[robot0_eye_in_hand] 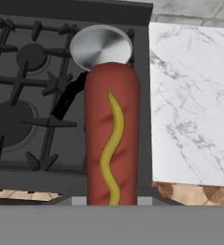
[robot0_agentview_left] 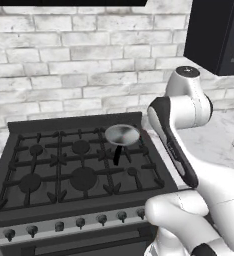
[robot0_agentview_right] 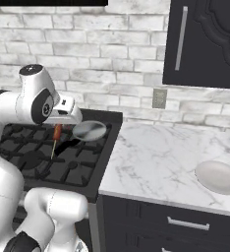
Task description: Place the cold items (mango and lime) from the fridge in one tupperware on the dining counter. Place the warm items (hot dog and kebab skewer) in the stove area in another tupperware.
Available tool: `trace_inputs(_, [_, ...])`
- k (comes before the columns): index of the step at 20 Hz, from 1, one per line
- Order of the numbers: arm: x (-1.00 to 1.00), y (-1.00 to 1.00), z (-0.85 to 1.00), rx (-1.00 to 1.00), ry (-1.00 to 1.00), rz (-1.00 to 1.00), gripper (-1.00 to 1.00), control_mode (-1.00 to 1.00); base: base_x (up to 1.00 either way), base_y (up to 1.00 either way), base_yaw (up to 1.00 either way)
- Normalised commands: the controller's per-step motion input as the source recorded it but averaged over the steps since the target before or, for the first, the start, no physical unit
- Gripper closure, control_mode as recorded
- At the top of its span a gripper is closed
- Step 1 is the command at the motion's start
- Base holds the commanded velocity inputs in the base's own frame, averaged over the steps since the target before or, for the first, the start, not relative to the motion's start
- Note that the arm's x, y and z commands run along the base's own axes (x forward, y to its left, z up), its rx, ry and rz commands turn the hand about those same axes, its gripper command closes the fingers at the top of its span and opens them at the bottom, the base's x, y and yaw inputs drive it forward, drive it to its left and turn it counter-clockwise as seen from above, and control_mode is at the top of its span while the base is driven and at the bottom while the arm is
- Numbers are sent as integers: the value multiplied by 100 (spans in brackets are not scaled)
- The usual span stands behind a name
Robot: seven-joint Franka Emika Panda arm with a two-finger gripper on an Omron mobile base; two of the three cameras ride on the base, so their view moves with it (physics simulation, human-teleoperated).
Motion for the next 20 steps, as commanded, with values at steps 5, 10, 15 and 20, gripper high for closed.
trace_inputs(5, [-56,0,32,0,0,0,100,-100,0,0,0])
trace_inputs(10, [-55,-5,24,0,-1,0,100,-100,0,0,0])
trace_inputs(15, [-10,-1,3,0,-1,0,100,100,-49,5,0])
trace_inputs(20, [0,0,0,0,0,0,100,100,-65,27,9])
